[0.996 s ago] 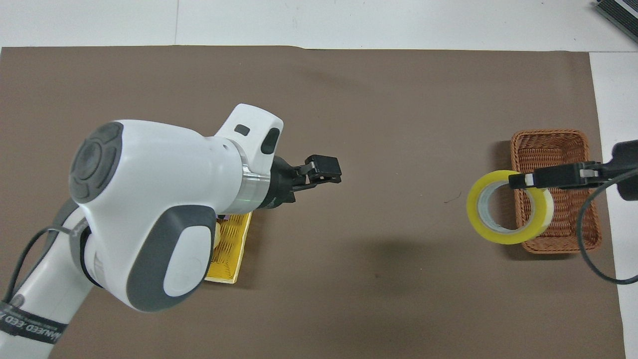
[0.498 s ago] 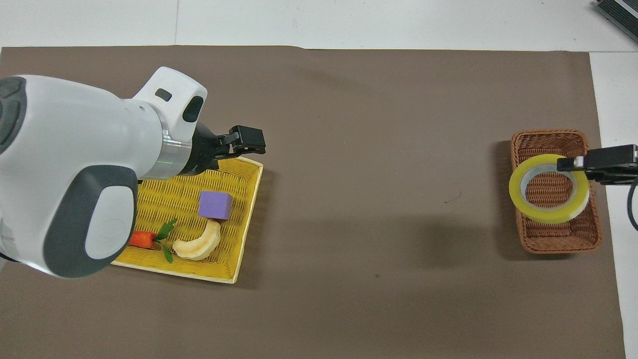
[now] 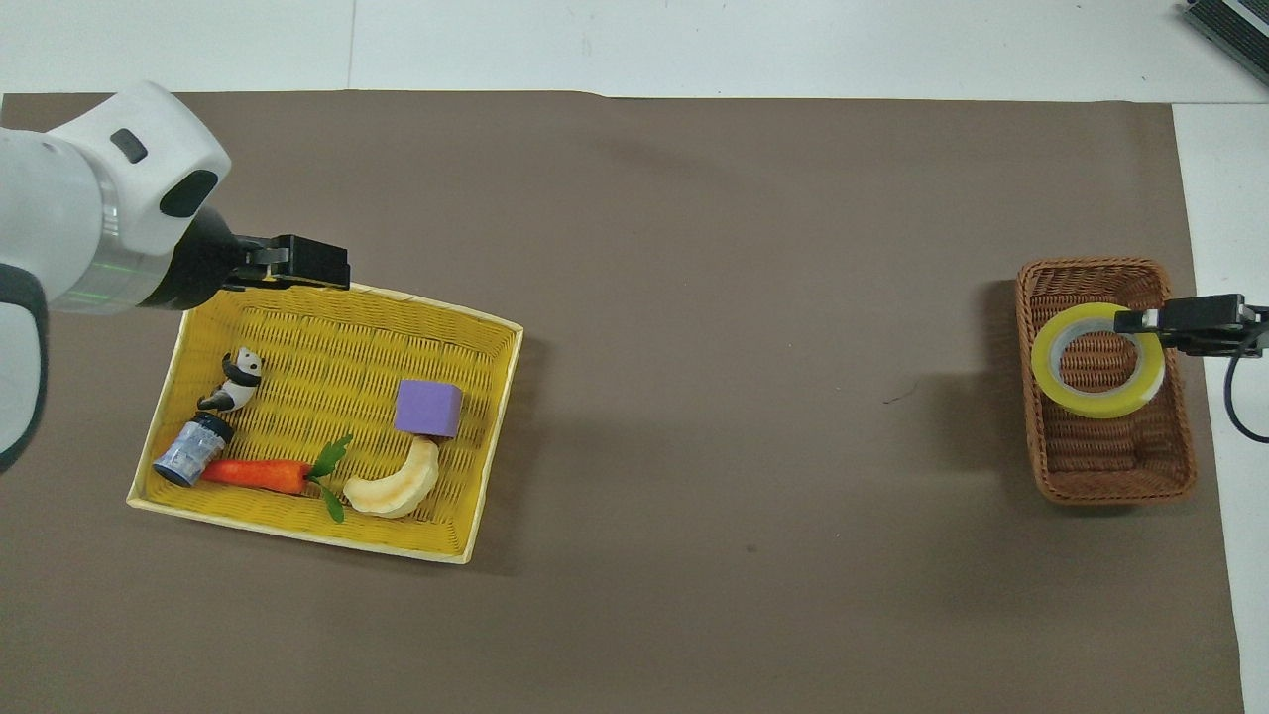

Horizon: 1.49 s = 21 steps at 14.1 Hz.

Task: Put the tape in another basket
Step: 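Lower the tape into the wicker basket while the left gripper withdraws, then open the right gripper and lift it off the tape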

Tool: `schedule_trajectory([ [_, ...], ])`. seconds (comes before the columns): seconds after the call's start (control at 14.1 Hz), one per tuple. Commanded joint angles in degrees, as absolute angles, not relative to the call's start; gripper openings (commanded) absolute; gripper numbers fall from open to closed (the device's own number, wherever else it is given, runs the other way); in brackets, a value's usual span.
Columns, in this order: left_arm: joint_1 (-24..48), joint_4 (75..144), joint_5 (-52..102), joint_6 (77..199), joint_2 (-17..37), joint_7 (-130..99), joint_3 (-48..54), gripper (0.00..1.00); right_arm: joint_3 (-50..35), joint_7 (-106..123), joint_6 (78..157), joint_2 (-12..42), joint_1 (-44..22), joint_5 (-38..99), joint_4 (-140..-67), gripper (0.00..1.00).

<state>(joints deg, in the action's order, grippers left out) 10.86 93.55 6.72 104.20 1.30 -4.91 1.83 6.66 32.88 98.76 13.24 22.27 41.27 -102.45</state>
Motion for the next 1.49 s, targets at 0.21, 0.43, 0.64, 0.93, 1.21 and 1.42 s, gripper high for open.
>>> schedule_trajectory([
  [0.21, 2.56, 90.1, 4.57, 96.26, 0.35, -0.09, 1.41, 1.0, 6.68, 43.94, 101.15, 18.63, 26.72, 40.08, -100.81, 0.0],
  [0.43, 1.5, 89.38, 3.79, 90.63, -1.22, -0.18, 1.23, 1.0, 6.68, 45.17, 101.69, 19.51, 26.98, 39.46, -101.42, 0.01],
  [0.64, 1.58, 89.47, 2.46, 86.58, -3.34, -0.09, 1.23, 1.0, 6.68, 46.41, 102.82, 19.6, 27.16, 39.46, -102.65, 0.22],
  [0.93, 1.58, 92.64, 2.46, 86.84, -5.71, -0.26, 0.97, 1.0, 6.59, 46.32, 105.12, 19.69, 27.07, 40.51, -104.77, 0.98],
  [1.21, 1.49, 89.05, -0.09, 82.46, -4.49, -0.35, 1.05, 1.0, 6.5, 45.79, 105.81, 20.82, 26.9, 40.96, -102.05, 1.0],
  [1.42, 1.41, 88.16, -0.44, 80.15, -3.52, -0.88, 0.97, 1.0, 6.24, 45.7, 119.56, 21.27, 22.7, 39.64, -98.36, 1.0],
])
